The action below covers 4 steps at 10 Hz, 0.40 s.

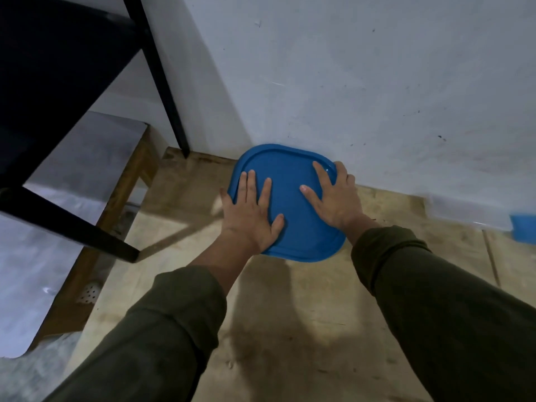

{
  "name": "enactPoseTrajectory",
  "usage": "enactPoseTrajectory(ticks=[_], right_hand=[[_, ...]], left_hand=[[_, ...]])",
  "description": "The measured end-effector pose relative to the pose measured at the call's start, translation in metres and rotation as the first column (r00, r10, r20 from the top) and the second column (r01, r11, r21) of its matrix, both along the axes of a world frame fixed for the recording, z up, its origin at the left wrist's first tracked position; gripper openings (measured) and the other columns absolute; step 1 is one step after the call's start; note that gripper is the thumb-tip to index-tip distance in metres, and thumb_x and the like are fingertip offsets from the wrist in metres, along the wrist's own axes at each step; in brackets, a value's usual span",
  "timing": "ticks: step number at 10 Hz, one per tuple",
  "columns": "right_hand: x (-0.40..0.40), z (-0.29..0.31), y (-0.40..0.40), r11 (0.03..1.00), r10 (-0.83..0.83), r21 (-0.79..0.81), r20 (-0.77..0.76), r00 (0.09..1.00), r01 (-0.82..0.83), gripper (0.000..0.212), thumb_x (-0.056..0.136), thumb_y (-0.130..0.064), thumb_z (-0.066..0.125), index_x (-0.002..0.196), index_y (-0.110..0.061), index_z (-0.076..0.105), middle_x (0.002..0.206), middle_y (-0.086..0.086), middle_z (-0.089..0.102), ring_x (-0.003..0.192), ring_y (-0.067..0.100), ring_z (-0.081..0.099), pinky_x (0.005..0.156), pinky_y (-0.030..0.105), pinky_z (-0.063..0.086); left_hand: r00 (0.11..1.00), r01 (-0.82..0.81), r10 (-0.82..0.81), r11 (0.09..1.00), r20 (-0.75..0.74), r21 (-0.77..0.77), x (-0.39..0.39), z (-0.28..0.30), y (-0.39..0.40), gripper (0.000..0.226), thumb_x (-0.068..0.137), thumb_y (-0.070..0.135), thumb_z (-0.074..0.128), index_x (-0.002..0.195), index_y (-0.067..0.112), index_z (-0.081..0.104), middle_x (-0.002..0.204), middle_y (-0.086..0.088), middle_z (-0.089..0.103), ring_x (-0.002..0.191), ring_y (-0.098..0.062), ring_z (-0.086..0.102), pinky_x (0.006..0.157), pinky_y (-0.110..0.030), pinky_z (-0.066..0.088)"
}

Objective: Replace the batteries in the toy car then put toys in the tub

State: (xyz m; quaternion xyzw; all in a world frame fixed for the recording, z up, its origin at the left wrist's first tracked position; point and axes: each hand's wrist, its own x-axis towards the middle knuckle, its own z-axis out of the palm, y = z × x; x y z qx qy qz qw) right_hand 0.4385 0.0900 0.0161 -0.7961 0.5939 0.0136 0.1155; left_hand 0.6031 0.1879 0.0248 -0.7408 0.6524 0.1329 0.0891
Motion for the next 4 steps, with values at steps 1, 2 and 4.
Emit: enactPoseTrajectory(ticks=[1,2,4], right_hand=[[0.000,-0.004,-0.001,0.999,0.014,-0.052,-0.007,1.000,-0.014,0.069,0.090,-0.065,0.024,0.148,-0.031,0.012,0.153,0.014,0.010,0.134,0.034,0.021,0.113,0.045,0.027],[0.001,-0.005,0.002,0.997,0.006,-0.071,0.006,1.000,-0.006,0.069,0.090,-0.065,0.025,0.148,-0.031,0.016,0.153,0.014,0.013,0.134,0.033,0.023,0.111,0.046,0.029],[-0.004,0.008,0.009,0.997,0.006,-0.074,0.167,0.986,0.007,0.064,0.092,-0.061,0.026,0.148,-0.032,0.013,0.158,0.010,0.004,0.145,0.030,0.004,0.118,0.044,0.012]], left_hand=[[1.000,-0.013,0.013,1.000,0.010,0.012,0.000,0.001,-0.002,0.077,0.092,0.061,0.010,0.148,0.018,-0.020,0.156,-0.016,-0.024,0.144,-0.029,-0.022,0.113,-0.061,0.007],[0.999,-0.020,0.018,0.998,0.032,0.060,-0.002,0.002,-0.002,0.078,0.092,0.063,0.010,0.148,0.019,-0.021,0.155,-0.015,-0.026,0.144,-0.028,-0.023,0.113,-0.062,0.002],[0.983,-0.153,0.166,0.976,-0.074,0.155,-0.011,0.022,-0.014,0.085,0.088,0.071,0.021,0.150,0.025,-0.017,0.156,-0.010,-0.025,0.143,-0.027,-0.026,0.109,-0.066,0.000]])
